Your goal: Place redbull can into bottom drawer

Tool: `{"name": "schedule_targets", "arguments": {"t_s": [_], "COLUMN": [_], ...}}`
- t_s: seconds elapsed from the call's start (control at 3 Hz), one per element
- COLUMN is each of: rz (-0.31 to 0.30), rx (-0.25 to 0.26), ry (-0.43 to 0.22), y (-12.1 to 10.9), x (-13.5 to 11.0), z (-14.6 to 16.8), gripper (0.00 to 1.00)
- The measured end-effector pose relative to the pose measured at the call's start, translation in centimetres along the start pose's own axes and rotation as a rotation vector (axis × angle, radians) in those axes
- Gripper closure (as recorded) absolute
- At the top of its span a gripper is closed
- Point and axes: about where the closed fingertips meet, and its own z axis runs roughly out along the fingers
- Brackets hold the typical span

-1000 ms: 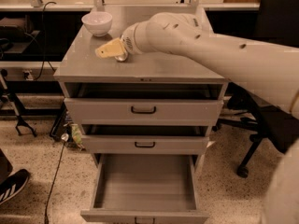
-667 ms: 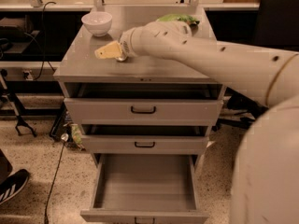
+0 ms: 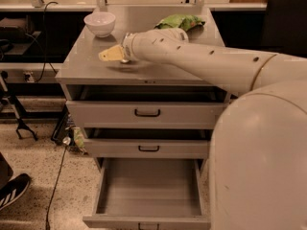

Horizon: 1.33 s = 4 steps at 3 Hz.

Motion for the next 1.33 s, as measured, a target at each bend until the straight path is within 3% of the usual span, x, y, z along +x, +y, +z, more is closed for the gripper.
{"name": "schedule_targets", "arguments": {"t_s": [0.33,0.67,1.33], "rz": [0.005,0.004,-0.01], "rx": [0.018,0.051,0.061], "ry": [-0.001,-0.012,-0.062], "y": [-0.5,-1.4,-2.1], "x": [0.3,0.4,-1.6], "z": [0.9,0.0,-3.5], "gripper": [0.1,0.43,0.88]}}
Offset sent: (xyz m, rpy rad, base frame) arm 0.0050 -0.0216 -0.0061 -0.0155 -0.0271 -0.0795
